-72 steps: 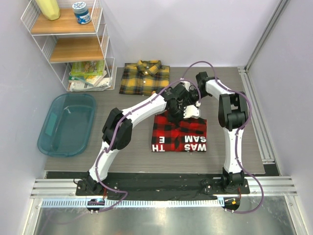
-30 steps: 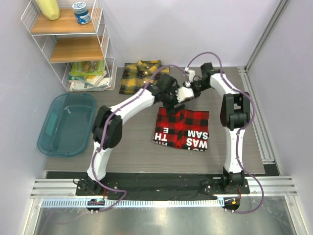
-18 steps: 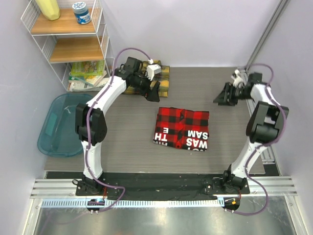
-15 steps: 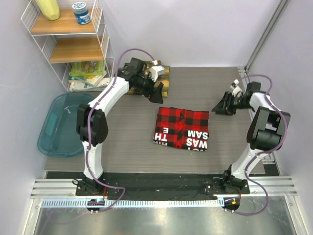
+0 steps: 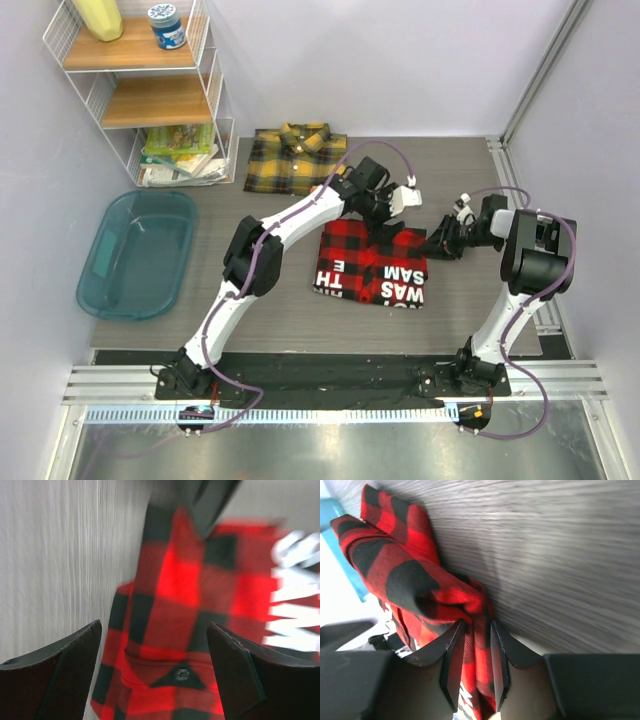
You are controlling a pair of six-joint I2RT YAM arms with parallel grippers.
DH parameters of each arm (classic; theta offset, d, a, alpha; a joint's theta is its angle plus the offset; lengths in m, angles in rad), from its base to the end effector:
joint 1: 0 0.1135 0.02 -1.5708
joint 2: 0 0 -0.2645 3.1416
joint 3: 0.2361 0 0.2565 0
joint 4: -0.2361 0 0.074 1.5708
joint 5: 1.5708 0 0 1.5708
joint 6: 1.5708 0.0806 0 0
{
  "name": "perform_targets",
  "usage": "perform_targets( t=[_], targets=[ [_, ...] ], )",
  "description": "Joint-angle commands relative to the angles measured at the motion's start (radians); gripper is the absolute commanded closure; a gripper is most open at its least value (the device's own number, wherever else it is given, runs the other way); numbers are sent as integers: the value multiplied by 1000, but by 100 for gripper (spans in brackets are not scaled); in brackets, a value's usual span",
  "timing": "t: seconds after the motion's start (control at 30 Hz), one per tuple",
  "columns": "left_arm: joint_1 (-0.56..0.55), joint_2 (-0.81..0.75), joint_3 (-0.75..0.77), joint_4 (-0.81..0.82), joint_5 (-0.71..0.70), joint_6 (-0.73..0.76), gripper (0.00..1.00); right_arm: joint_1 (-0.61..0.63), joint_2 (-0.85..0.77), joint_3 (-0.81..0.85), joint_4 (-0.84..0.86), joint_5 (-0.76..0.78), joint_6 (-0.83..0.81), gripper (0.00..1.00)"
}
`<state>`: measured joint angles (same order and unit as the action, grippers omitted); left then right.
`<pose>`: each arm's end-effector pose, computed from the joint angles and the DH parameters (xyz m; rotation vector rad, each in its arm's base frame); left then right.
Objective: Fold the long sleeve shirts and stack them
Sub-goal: Fold the shirt
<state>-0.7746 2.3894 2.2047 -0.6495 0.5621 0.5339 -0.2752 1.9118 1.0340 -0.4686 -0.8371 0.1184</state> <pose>0.3736 -0.4258 0.2021 1.6482 1.7161 -0.7873 0.3458 -0.0354 0.0845 0.3854 2.6076 1.1442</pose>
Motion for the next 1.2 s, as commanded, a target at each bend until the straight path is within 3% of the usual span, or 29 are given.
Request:
perform_targets(
  t=[0.0, 0.07, 0.1, 0.2, 0.27, 0.4, 0.43, 0.5, 0.6, 0.73, 1.17],
  targets=[
    [43, 19, -45, -12, -195, 110, 16, 48, 29, 24, 74, 15, -2, 66],
    [63, 2, -95, -27, -189, 118, 23, 73, 41, 35, 77, 7, -5, 66],
    [83, -22, -140, -59, -182, 115, 34, 82, 43, 46, 79, 6, -13, 67],
    [110, -88, -280, -107, -133, 107, 53, 143, 38, 47, 77, -10, -20, 66],
    [121, -192, -383, -101, -107, 107, 57, 203, 29, 43, 68, -31, -25, 67],
    [146, -349, -578, -79, -62, 88, 51, 249, -35, 17, 59, -94, -26, 65],
    [147, -373, -614, -79, -61, 81, 41, 249, -49, 14, 58, -95, -23, 65],
    [152, -423, -629, -73, -48, 66, 27, 242, -92, -2, 42, -83, -40, 65],
    [150, -447, -622, -39, -41, 41, 24, 243, -111, -15, 53, -88, -19, 65],
    [149, -417, -557, 25, -73, -41, 25, 264, -91, -15, 96, -100, 27, 65],
    [92, -311, -473, 105, -126, -42, 31, 340, -23, -6, 143, -51, 47, 66]
  ],
)
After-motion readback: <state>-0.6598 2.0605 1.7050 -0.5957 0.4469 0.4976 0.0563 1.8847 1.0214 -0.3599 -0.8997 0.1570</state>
